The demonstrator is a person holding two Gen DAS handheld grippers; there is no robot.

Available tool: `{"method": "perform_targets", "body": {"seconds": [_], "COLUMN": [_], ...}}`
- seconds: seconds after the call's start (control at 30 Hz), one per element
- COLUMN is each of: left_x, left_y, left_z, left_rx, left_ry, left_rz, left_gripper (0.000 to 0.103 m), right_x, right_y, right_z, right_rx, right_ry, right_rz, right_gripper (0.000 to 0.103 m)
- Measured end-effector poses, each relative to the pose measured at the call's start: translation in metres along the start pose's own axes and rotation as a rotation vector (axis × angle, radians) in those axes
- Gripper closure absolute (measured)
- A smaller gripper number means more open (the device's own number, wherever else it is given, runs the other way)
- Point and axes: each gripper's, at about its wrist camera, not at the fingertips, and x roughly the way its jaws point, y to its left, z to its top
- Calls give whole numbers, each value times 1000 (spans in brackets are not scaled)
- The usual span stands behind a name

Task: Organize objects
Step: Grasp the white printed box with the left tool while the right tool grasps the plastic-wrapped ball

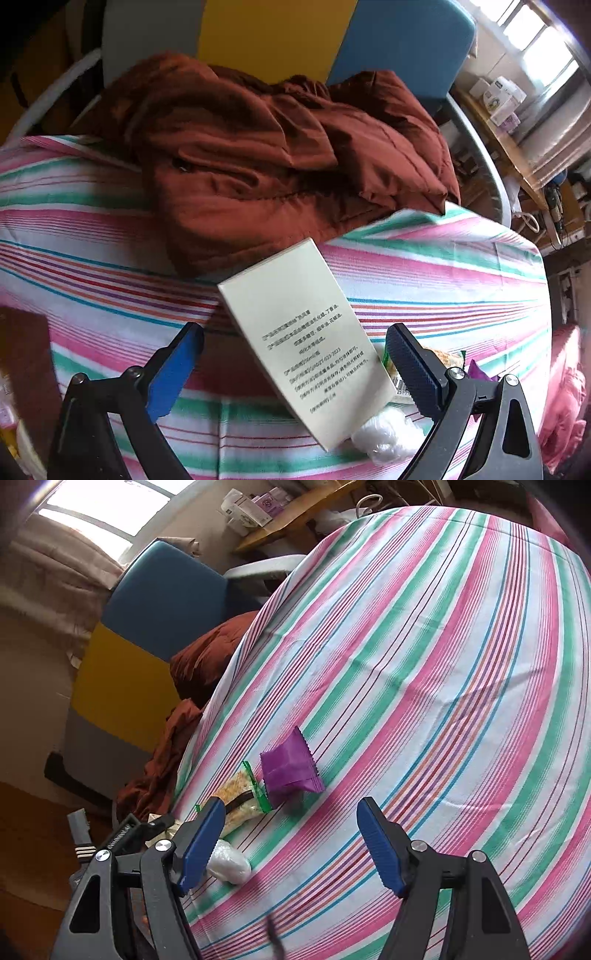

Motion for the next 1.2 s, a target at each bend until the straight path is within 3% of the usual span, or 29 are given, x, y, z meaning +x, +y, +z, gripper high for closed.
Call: {"method": "perform_targets", "body": {"seconds": [0.03,0.1,0.5,0.77,0.87,0.9,0.93,1.2], "left_x": [3,5,-18,-35,-42,-44,-45,-76], "left_y": [0,3,19,34,41,43,44,50], "left_z": [0,-2,-29,-42,-46,-47,-48,-63], "left_rx": [15,41,174,188,181,177,175,205], "left_ry": [8,11,3,-10,-16,-16,-16,-63], "left_rz": [2,-17,-65,-86,-87,-88,-90,-105], "left_gripper": [8,24,46,52,53,53,53,53], "right_x": [2,6,51,83,93,95,96,80], "right_y": [2,10,77,111,114,114,114,123], "right_z": [0,-3,-36,-68,-76,-79,-79,-84], "right_rx": [-10,-52,-420,-675,-727,-746,-755,-798], "right_ry": [7,30,145,167,187,195,190,169], "right_rz": [0,5,6,-70,-94,-112,-122,-51], "right_gripper": [28,28,28,28,43,56,59,63]}}
